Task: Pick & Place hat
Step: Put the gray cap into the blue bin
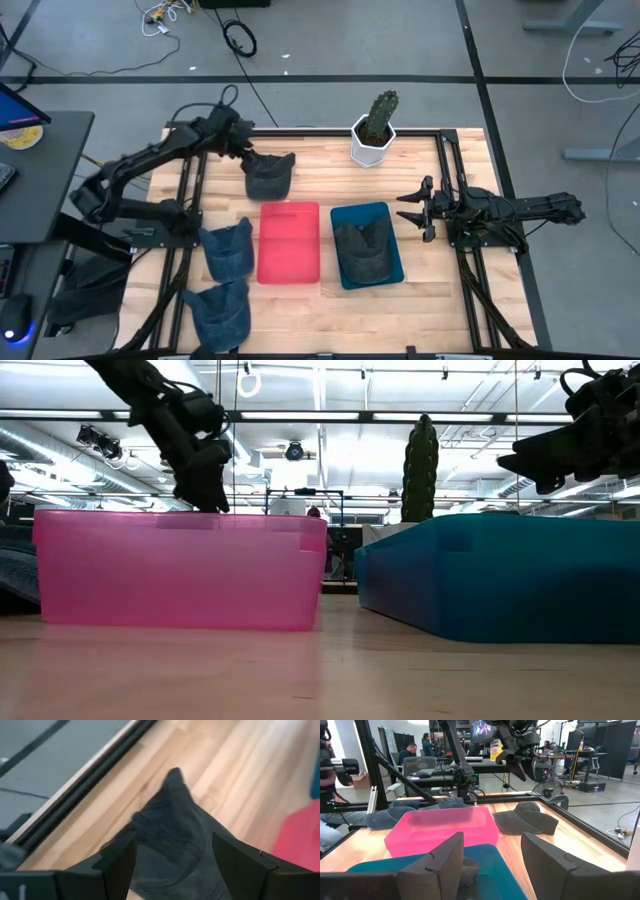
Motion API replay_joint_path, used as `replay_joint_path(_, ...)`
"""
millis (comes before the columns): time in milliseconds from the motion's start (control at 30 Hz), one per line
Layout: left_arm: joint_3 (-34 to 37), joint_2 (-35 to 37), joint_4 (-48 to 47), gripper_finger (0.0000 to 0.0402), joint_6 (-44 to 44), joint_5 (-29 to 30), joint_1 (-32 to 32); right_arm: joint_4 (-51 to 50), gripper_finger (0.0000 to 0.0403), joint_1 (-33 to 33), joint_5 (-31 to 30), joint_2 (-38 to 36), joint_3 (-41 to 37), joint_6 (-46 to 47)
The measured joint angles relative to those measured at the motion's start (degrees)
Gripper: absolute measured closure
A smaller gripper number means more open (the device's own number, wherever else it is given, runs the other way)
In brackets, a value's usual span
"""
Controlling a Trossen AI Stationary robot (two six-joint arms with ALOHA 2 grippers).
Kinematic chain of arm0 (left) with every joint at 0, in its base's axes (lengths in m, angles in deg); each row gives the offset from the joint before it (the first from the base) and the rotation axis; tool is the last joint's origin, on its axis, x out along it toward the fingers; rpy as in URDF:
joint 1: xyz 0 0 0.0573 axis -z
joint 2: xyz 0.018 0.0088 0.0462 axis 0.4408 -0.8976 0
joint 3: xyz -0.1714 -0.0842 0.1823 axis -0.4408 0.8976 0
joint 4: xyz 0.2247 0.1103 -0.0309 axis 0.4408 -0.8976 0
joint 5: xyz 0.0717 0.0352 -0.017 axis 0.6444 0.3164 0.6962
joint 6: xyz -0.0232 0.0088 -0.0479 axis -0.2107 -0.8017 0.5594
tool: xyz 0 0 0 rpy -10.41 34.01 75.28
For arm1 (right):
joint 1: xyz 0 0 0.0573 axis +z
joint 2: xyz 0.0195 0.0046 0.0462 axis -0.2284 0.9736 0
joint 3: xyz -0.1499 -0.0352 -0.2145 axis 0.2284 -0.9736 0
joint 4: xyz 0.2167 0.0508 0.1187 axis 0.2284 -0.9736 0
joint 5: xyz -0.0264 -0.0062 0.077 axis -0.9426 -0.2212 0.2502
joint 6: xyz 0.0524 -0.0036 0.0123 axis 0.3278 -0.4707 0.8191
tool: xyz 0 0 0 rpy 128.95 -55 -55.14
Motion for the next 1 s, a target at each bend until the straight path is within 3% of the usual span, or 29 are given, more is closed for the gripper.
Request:
replay_joint_path(333, -2.0, -9.66, -7.89, 0.0138, -6.71, -0.96, 3.22, 0.0, 0.0199, 0.0, 0.02, 0.0, 0.0, 0.02)
replay_joint_path(800, -1.96, -17.39, -3.73, 0.014, -8.36, -0.24, 5.87, 0.0, 0.0199, 0.0, 0.02, 0.02, 0.0, 0.0)
replay_joint_path(1000, -1.96, -18.31, -3.71, 0.0198, -6.68, -0.2, 5.85, 0.0, 0.0199, 0.0, 0.01, 0.02, 0.0, 0.0)
